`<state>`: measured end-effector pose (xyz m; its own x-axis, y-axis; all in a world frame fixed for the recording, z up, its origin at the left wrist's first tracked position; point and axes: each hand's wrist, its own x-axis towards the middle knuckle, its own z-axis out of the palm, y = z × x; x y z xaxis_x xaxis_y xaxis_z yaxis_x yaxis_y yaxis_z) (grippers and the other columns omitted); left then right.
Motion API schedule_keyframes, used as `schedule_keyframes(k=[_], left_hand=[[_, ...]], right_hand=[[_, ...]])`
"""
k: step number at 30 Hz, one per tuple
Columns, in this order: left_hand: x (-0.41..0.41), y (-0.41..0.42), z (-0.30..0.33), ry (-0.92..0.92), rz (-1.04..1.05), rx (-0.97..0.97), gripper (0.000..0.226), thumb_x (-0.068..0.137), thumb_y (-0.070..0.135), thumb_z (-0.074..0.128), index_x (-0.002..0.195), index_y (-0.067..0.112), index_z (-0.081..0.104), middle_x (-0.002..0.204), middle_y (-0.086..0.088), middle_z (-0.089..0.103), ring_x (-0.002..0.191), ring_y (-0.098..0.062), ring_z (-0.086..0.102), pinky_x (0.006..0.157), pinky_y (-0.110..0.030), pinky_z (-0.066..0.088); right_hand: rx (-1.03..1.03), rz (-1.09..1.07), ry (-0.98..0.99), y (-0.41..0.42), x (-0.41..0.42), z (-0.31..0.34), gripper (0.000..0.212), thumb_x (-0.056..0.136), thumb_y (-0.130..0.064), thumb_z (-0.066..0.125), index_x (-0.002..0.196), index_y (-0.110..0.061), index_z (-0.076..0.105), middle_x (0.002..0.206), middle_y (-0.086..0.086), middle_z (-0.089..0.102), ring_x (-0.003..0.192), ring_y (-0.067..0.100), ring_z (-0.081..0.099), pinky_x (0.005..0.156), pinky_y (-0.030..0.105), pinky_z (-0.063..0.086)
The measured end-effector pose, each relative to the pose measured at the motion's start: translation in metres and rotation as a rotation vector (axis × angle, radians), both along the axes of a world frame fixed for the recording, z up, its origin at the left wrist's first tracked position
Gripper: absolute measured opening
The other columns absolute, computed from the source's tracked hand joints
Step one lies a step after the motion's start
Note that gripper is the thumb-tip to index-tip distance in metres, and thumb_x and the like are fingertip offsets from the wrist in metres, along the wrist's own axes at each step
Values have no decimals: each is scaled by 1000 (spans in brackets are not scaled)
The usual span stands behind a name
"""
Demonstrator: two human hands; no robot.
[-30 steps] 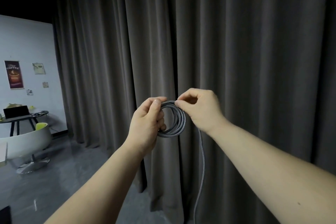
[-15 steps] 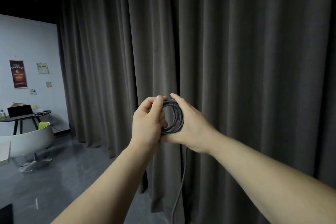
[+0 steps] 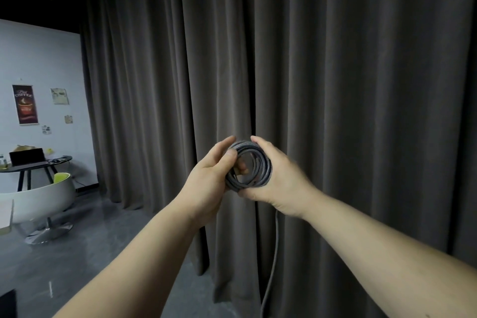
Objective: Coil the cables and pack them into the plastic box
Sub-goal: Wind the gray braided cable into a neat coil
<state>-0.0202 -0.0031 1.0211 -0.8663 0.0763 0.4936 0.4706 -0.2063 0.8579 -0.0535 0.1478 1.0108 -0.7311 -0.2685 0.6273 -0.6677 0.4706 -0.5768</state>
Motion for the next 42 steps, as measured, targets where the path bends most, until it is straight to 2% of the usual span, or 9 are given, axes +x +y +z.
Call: schedule_keyframes(k=[6, 11, 15, 24, 27, 33, 36, 39, 42], left_hand=[[-1, 8, -5, 57, 0, 172, 25, 103, 10, 38, 116, 4, 59, 61, 2, 37, 55, -9, 36, 52, -17, 43], [-1, 8, -4, 55, -76, 223, 30, 103, 9, 38, 126, -4, 52, 58, 6, 43, 52, -7, 41, 50, -17, 40], [1, 9, -4, 53, -114, 225, 28, 102, 10, 41, 125, 5, 55, 59, 4, 44, 53, -6, 45, 54, -17, 45], [-8, 12, -2, 106, 194, 140, 24, 103, 13, 41, 115, 15, 62, 56, 12, 47, 52, -3, 42, 55, -19, 37], [-21, 0, -2, 75, 340, 220, 25, 103, 12, 42, 115, 14, 64, 62, 4, 48, 54, -6, 40, 54, -20, 35], [-32, -29, 8, 33, 459, 412, 25, 101, 8, 42, 116, 10, 62, 53, 12, 45, 46, -2, 37, 50, -15, 33], [-33, -33, 8, 53, 463, 436, 24, 101, 7, 40, 115, 11, 59, 48, 14, 43, 44, -2, 35, 47, -13, 31], [-33, -33, 7, 70, 528, 374, 22, 102, 11, 41, 113, 17, 59, 53, 11, 48, 50, -3, 41, 52, -14, 37], [-32, -33, 4, 102, 611, 204, 23, 99, 21, 45, 115, 27, 60, 96, -15, 66, 85, -19, 56, 89, -36, 50]], right_hand=[[47, 74, -71, -3, 1, 3, 108, 58, -36, 88, 145, -39, 23, 140, -13, 45, 124, 2, 46, 107, 25, 38], [39, 150, -88, -1, 3, 6, 99, 64, -25, 87, 141, -36, 26, 137, -9, 47, 126, 2, 45, 109, 29, 37], [30, 180, -101, 3, 2, 4, 97, 63, -27, 87, 139, -39, 27, 130, -12, 53, 124, 2, 49, 108, 37, 40], [102, 93, -204, -1, 12, 9, 119, 66, -35, 86, 148, -48, 0, 140, -18, 43, 120, -3, 45, 102, 19, 36], [221, 23, -270, 4, 8, -4, 100, 78, -17, 72, 149, -42, 6, 113, -6, 62, 72, 1, 58, 72, 17, 47], [-80, -26, -522, 16, 0, -30, 13, 91, -4, 52, 100, -12, 51, 78, 10, 65, 66, 21, 67, 69, 38, 52], [-345, -167, -396, 10, -3, -22, 10, 95, -10, 50, 88, -16, 53, 77, 4, 58, 54, 17, 57, 61, 37, 55], [125, -462, -20, 7, 0, -10, 11, 96, -17, 47, 90, -22, 55, 80, -2, 57, 67, 20, 54, 54, 30, 43], [689, -487, 194, -4, 15, 1, 23, 92, -9, 47, 104, -25, 58, 97, -3, 58, 82, 25, 56, 57, 26, 35]])
